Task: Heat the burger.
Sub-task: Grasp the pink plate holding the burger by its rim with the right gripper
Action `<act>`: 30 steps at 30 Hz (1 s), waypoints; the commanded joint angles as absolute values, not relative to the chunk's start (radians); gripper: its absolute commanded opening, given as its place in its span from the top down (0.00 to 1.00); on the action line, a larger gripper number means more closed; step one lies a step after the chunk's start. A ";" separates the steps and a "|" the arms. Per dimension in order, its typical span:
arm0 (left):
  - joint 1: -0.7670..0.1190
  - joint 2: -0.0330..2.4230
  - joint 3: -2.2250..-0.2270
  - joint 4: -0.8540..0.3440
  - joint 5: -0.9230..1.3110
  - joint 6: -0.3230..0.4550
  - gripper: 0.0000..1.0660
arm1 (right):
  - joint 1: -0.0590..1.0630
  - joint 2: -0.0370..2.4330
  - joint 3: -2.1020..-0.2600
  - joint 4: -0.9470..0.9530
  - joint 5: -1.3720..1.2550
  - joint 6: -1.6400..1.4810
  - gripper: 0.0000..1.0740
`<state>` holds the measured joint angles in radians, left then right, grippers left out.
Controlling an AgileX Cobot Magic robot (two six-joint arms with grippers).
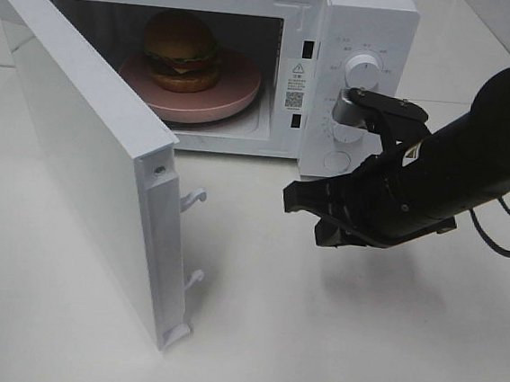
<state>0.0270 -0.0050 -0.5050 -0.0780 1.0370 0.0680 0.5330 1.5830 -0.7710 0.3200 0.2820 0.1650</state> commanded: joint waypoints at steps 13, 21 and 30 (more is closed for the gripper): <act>0.029 -0.023 -0.505 -0.081 1.033 0.071 0.16 | 0.527 1.547 -0.914 0.188 0.680 -0.358 0.78; 0.029 -0.023 -0.505 -0.081 1.033 0.071 0.16 | 0.527 1.546 -0.962 0.182 0.695 -0.684 0.53; 0.029 -0.023 -0.505 -0.081 1.033 0.071 0.16 | 0.527 1.546 -0.964 0.139 0.592 -0.955 0.18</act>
<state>0.0270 -0.0050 -0.5050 -0.0780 1.0370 0.0680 0.5330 1.5560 -0.9590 0.1490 0.6040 -0.9210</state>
